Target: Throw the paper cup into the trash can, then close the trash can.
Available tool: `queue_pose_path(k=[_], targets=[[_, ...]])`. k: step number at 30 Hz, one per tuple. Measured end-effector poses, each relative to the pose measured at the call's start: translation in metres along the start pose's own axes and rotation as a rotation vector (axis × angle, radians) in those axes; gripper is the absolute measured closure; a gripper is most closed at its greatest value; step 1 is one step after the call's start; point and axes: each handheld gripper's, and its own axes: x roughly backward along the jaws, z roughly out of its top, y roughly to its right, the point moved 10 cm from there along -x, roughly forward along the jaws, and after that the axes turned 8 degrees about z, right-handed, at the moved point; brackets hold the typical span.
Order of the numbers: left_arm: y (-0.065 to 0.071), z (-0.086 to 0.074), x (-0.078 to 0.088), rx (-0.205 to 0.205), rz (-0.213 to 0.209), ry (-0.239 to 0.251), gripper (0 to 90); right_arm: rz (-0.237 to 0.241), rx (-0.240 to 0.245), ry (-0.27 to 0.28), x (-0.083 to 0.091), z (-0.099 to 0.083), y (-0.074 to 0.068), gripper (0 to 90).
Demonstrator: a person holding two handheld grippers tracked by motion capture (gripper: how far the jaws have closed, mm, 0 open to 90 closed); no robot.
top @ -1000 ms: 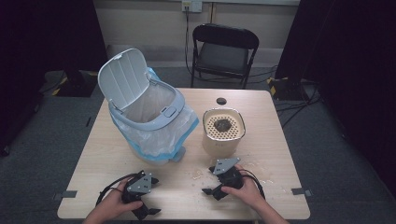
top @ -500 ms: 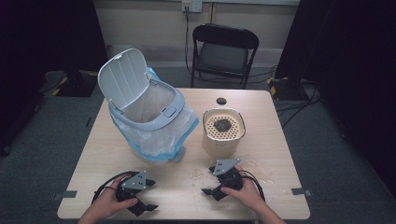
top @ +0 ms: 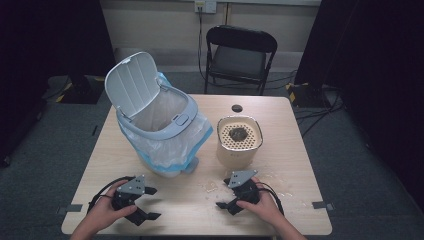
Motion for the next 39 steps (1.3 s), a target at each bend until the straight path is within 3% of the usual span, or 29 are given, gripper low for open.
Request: queue_pose_path(k=[8, 24, 26, 34, 39], targets=[[-0.008, 0.000, 0.025, 0.049, 0.013, -0.012, 16.0, -0.002, -0.001, 0.001, 0.000, 0.000, 0.000, 13.1], [-0.034, 0.007, 0.068, 0.143, 0.101, 0.007, 16.0, -0.007, -0.009, 0.003, 0.000, 0.000, -0.001, 13.1], [-0.038, 0.008, 0.073, 0.138, 0.113, -0.008, 16.0, -0.007, -0.011, 0.004, 0.000, 0.000, -0.001, 13.1], [-0.052, 0.024, 0.097, 0.165, 0.143, 0.022, 16.0, -0.007, -0.011, 0.003, 0.000, 0.000, -0.001, 13.0], [-0.060, 0.033, 0.111, 0.172, 0.165, 0.014, 16.0, -0.006, -0.010, 0.003, 0.000, 0.000, -0.001, 12.9]])
